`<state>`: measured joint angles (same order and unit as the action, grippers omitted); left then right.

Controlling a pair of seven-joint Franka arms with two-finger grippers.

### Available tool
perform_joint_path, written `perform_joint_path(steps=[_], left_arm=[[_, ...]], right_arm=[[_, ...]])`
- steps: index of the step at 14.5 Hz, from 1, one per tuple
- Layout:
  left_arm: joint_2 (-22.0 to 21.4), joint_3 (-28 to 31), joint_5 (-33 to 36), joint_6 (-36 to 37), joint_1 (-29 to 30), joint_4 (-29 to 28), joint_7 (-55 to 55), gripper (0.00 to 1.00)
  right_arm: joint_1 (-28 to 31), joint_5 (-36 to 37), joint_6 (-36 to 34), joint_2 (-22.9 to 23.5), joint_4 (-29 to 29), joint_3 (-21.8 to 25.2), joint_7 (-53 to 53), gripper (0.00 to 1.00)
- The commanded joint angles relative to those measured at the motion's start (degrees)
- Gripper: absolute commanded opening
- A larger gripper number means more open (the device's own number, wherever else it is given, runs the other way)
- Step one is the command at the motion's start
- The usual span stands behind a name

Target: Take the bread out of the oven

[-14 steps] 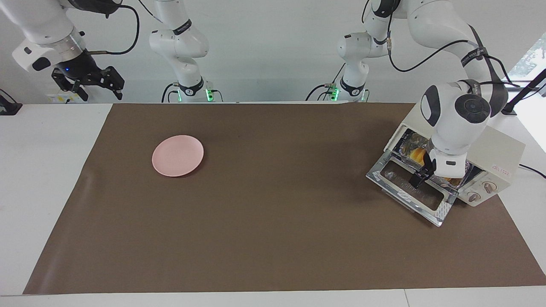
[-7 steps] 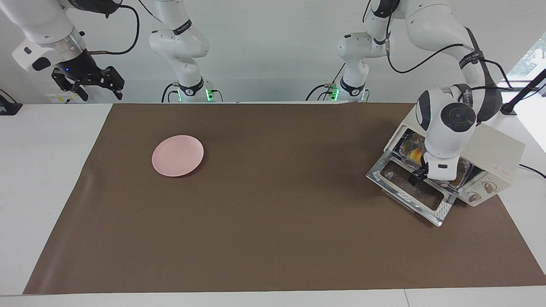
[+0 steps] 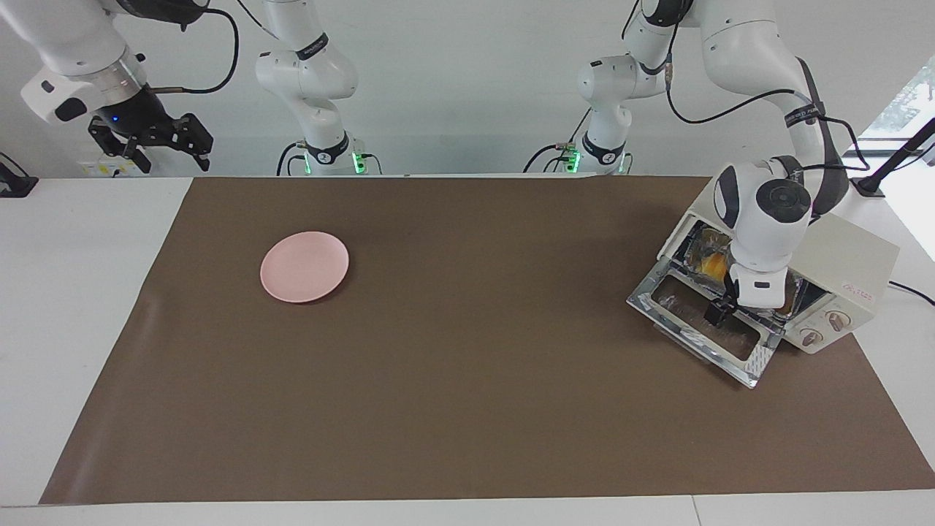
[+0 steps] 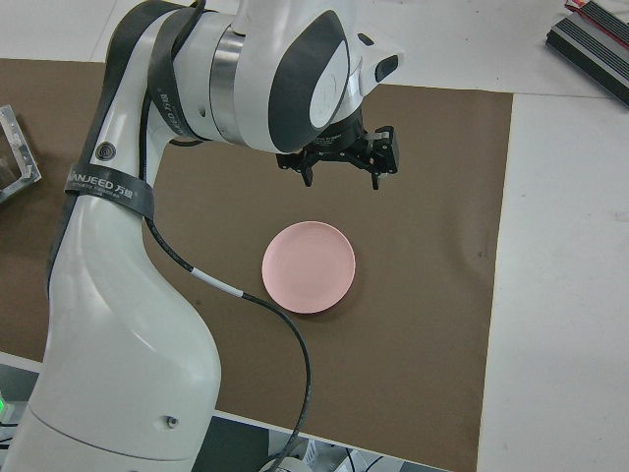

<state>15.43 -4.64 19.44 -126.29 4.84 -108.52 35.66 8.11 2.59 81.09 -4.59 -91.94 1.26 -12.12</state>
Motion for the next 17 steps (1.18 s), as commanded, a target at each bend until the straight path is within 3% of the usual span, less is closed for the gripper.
perform_joint_path(steps=[1,2,4,8,10,12,14,17], left_arm=[[-2.25,-0.29,1.39,-1.15,-0.44,-2.58,0.9,0.6],[-2.25,-0.29,1.39,-0.71,-0.53,-2.66,0.9,0.47],[-2.33,-0.37,1.39,0.42,-0.7,-2.58,0.55,0.0],[-2.07,-0.55,1.48,4.73,-3.16,-0.13,-3.13,0.0],[-0.32,-0.55,1.57,11.12,-6.49,7.31,-3.32,0.0],[4.33,-0.72,1.22,18.6,-12.36,18.29,-4.28,0.0],[5.92,-0.72,-0.44,19.33,-18.6,22.37,-6.2,0.0],[6.19,-0.72,-8.33,15.66,-27.65,23.43,-8.33,0.0]], right_arm=[[0.67,0.57,0.29,-0.68,-0.87,-0.64,-0.97,1.0],[0.67,0.66,0.21,-0.68,-0.87,-0.56,-0.97,1.0],[0.67,0.66,0.21,-0.77,-0.87,-0.55,-0.97,1.0],[0.67,0.57,0.29,-0.68,-0.87,-0.64,-0.97,1.0],[0.67,0.66,0.21,-0.77,-0.87,-0.55,-0.97,1.0],[0.67,0.66,0.29,-0.77,-0.87,-0.64,-0.97,1.0],[0.67,0.57,0.29,-0.68,-0.87,-0.56,-0.97,1.0],[0.67,0.66,0.29,-0.77,-0.87,-0.56,-0.97,1.0]])
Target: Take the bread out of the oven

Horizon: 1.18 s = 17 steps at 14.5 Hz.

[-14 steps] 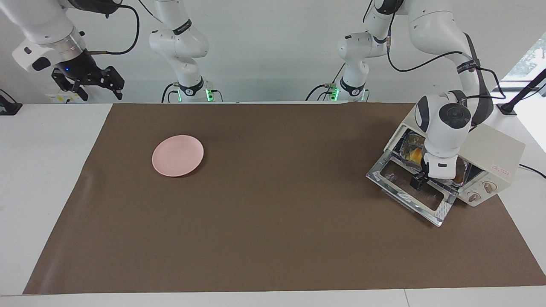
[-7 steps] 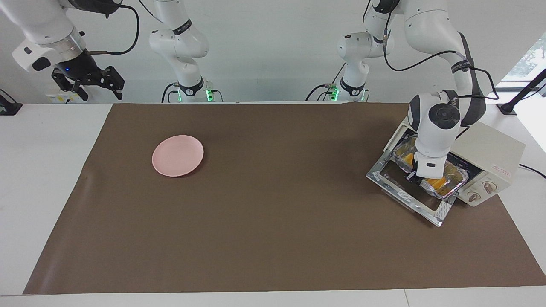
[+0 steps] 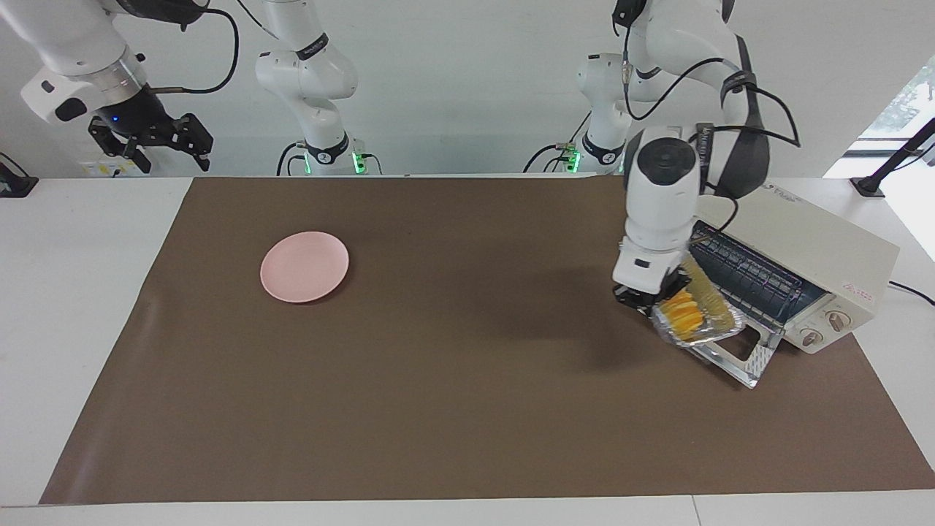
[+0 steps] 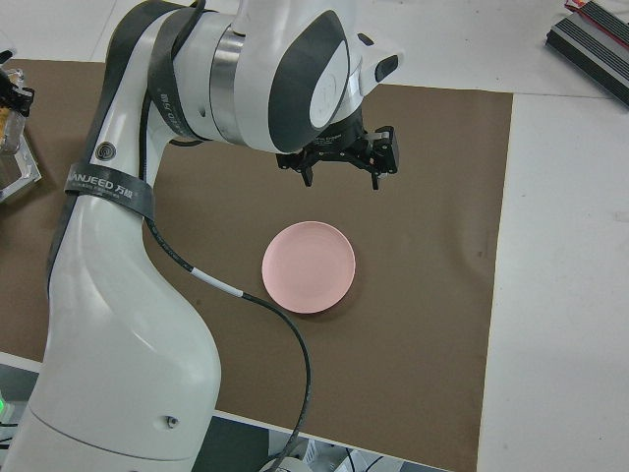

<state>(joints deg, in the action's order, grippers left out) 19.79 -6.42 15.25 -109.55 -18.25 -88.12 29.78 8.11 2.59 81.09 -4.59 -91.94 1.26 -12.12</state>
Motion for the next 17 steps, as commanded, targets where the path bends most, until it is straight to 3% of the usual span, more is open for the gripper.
perform_joint_path(steps=[1,4,8,13,17], left_arm=[[2.01,1.06,-5.31,-2.67,-8.43,2.78,-2.62,0.0],[5.16,1.06,-6.89,-3.48,-17.93,3.65,-2.53,0.0],[18.51,1.41,-8.93,-4.09,-24.28,17.88,3.07,0.0],[21.69,1.5,-8.58,-7.69,-24.55,17.46,4.68,0.0],[21.52,1.58,-8.75,-8.4,-24.12,16.4,6.42,0.0]], right_arm=[[0.67,0.66,0.29,-0.68,-0.87,-0.64,-0.97,1.0],[0.67,0.66,0.29,-0.68,-0.87,-0.64,-0.97,1.0],[0.67,0.57,0.21,-0.68,-0.87,-0.64,-0.97,1.0],[0.67,0.57,0.29,-0.68,-0.87,-0.55,-0.97,1.0],[0.67,0.66,0.29,-0.77,-0.87,-0.56,-0.97,1.0]])
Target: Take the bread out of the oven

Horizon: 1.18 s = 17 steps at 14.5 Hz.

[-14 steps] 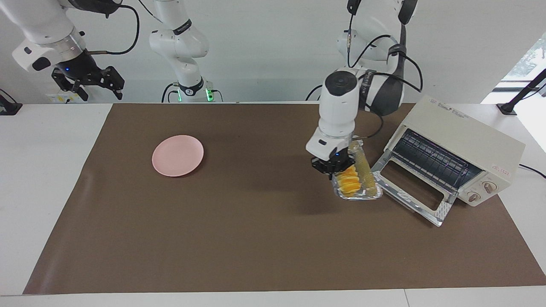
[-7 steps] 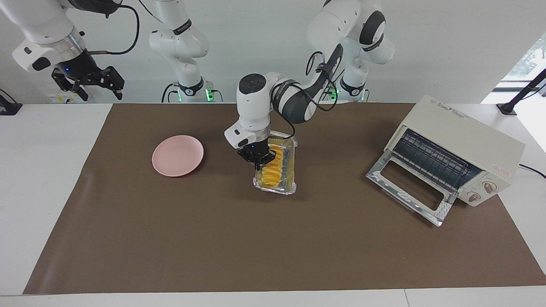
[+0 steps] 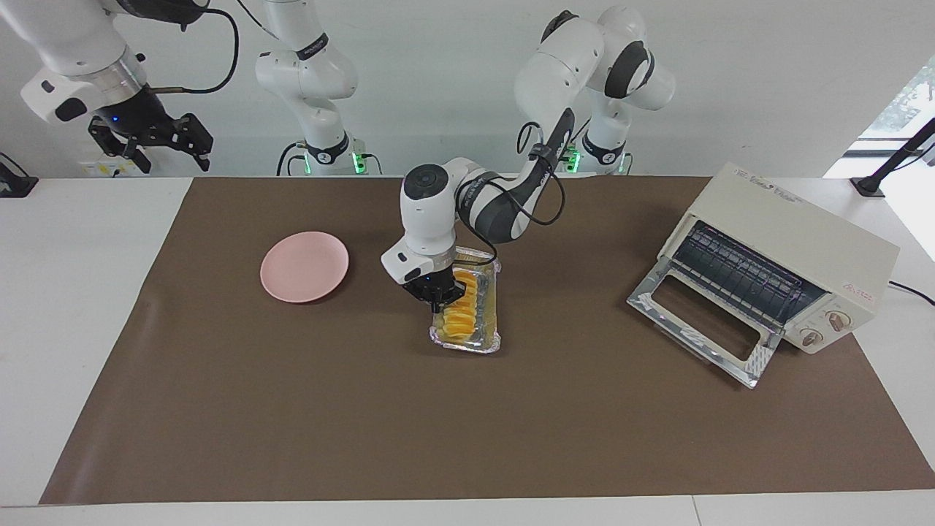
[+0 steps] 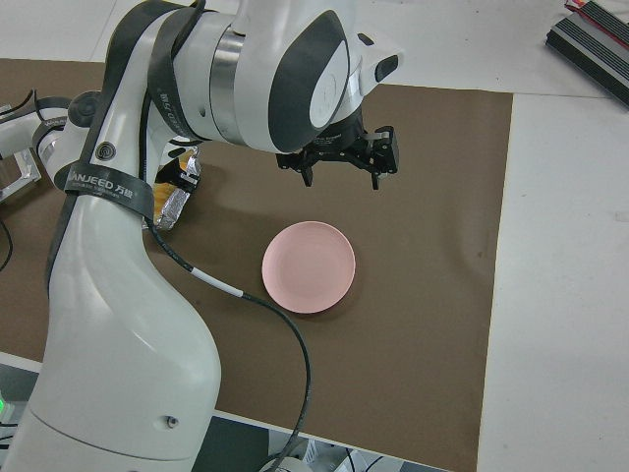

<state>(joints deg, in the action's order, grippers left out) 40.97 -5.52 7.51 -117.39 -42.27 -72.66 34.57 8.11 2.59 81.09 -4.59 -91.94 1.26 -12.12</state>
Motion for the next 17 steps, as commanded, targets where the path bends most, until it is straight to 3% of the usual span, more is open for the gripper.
perform_joint_path(steps=[1,2,4,7,10,17], left_arm=[[0.34,0.68,-1.01,-0.64,-0.1,0.94,2.77,0.05],[0.17,0.86,-1.01,-0.04,0.25,0.94,3.05,0.67],[-0.62,1.38,-0.92,0.41,0.95,0.94,2.87,1.0],[-4.74,1.91,-1.18,3.39,5.34,0.94,2.26,1.0],[-12.2,1.83,-3.98,8.04,13.76,-0.89,1.04,1.0],[-23.81,1.91,-6.37,27.01,32.49,-1.17,-20.12,1.0]], right_arm=[[0.67,0.66,0.29,-0.68,-0.87,-0.55,-1.06,1.0],[0.67,0.66,0.29,-0.77,-0.87,-0.64,-0.97,1.0],[0.67,0.57,0.29,-0.68,-0.87,-0.55,-0.97,1.0],[0.67,0.57,0.29,-0.68,-0.87,-0.55,-0.97,1.0],[0.67,0.57,0.29,-0.77,-0.87,-0.55,-1.06,1.0],[0.67,0.57,0.12,-0.77,-0.87,-0.82,-1.5,1.0]])
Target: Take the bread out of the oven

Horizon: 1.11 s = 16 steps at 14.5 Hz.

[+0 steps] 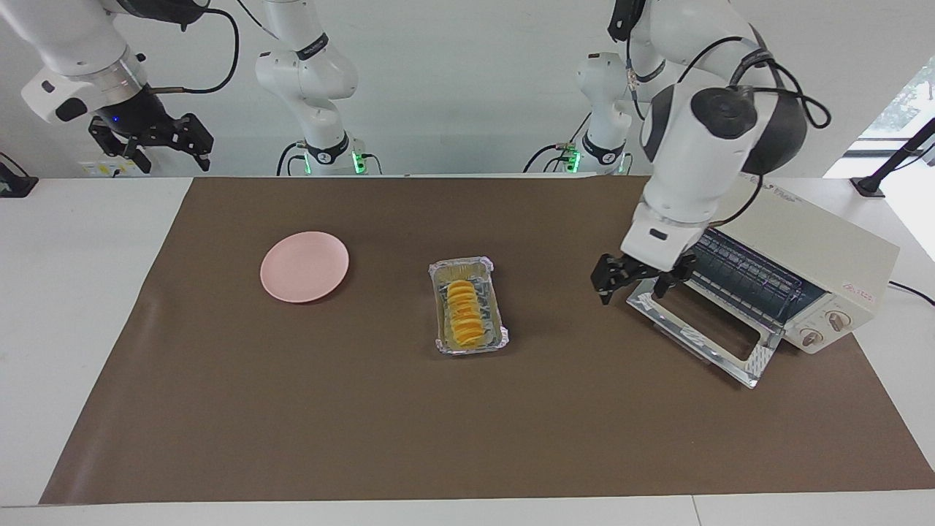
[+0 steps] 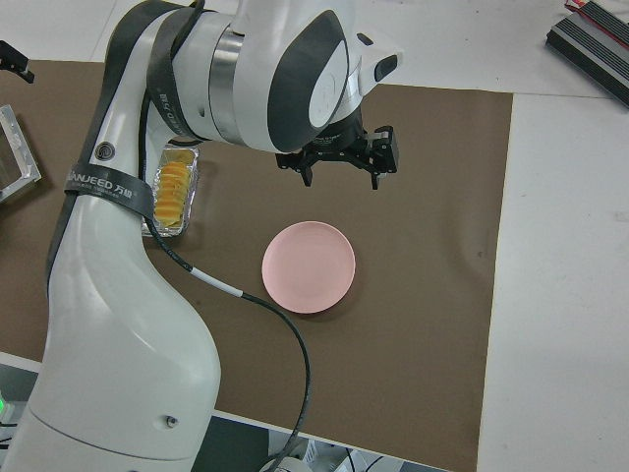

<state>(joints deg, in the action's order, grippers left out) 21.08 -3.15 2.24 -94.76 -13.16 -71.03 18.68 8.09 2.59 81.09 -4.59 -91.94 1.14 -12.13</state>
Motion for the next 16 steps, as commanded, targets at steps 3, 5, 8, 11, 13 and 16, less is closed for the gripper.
perform_joint_path(steps=[3,5,8,11,13,16], left_arm=[[-7.97,-0.45,-1.18,10.29,8.31,-4.55,-13.66,1.0],[-11.13,-0.45,-1.1,13.19,8.68,-7.01,-13.67,1.0],[-16.58,-0.45,-1.09,15.31,8.32,-11.75,-13.85,1.0],[-20.9,-1.15,-1.09,15.84,7.8,-16.95,-13.67,1.0],[-23.09,-1.5,-1.09,15.58,7.8,-19.84,-13.76,1.0],[-23.45,-1.77,-1.09,13.48,8.32,-21.0,-14.72,1.0]], right_arm=[[0.61,0.05,0.03,-0.86,-1.05,-0.88,-1.32,1.0],[-0.26,-0.31,0.2,-1.03,-1.31,-1.05,-0.88,1.0],[-4.29,-0.31,2.21,-2.26,-5.25,-1.05,4.01,1.0],[-13.42,-0.31,10.72,-2.09,-11.05,-1.05,15.34,1.0],[-17.82,-0.4,14.17,-1.57,-13.26,-1.14,20.19,1.0],[-22.84,-0.48,19.78,4.13,-12.74,-1.14,27.66,1.0]])
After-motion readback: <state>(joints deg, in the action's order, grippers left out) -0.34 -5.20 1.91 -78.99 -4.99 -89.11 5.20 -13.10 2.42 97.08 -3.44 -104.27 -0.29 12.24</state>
